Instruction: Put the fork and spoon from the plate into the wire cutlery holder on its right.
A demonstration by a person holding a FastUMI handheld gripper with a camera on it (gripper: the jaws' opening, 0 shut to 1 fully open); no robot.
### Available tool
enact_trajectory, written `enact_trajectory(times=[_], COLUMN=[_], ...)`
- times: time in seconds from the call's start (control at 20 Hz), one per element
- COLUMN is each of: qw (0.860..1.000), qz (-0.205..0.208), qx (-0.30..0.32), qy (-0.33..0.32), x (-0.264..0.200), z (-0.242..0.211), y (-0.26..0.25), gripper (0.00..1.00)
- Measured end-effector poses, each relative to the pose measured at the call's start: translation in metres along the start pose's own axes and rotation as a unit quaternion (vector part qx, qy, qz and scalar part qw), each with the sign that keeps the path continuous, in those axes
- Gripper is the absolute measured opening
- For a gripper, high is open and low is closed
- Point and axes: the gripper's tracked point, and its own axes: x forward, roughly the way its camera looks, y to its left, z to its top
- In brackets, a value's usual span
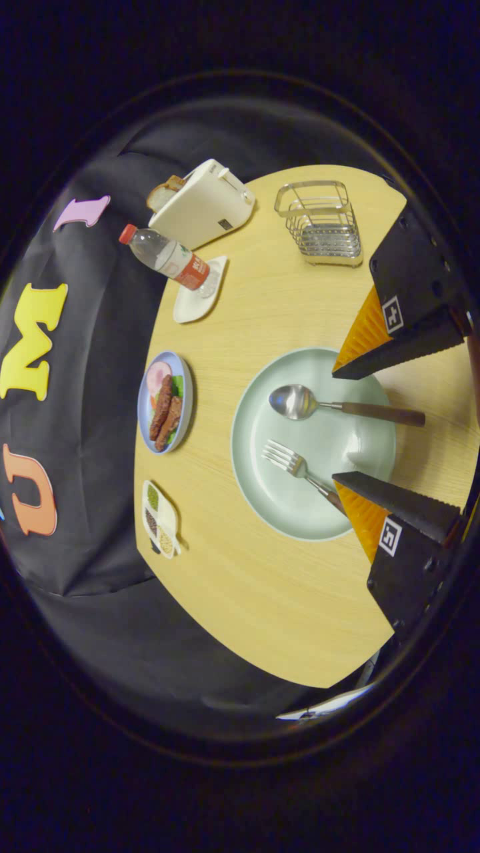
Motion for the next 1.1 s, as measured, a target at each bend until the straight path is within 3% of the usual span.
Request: enact_trajectory(times=[0.25, 0.35, 0.45, 0.55, 0.6, 0.7, 0.75, 0.95, 1.0, 1.1], qw=[0.999, 0.996, 0.993, 0.993, 0.992, 0.992, 0.992, 0.995, 0.994, 0.993], qz=[-0.009, -0.011, 0.009, -0.020, -0.016, -0.009, 0.008, 0.038, 0.044, 0.061], qx=[0.025, 0.046, 0.067, 0.060, 0.062, 0.061, 0.063, 0.042, 0.040, 0.047], qy=[0.047, 0.073, 0.096, 0.100, 0.107, 0.112, 0.112, 0.086, 0.087, 0.088], x=[0.025, 0.032, 0.033, 0.034, 0.042, 0.039, 0.038, 0.023, 0.017, 0.004], z=[-0.014, -0.022, -0.027, -0.027, -0.030, -0.032, -0.030, -0.019, -0.018, -0.015], y=[-0.006, -0.004, 0.004, -0.007, -0.007, -0.004, 0.002, 0.002, 0.001, -0.001], gripper=[0.71, 0.61, 0.42, 0.23, 0.14, 0.19, 0.08, 0.08, 0.01, 0.01])
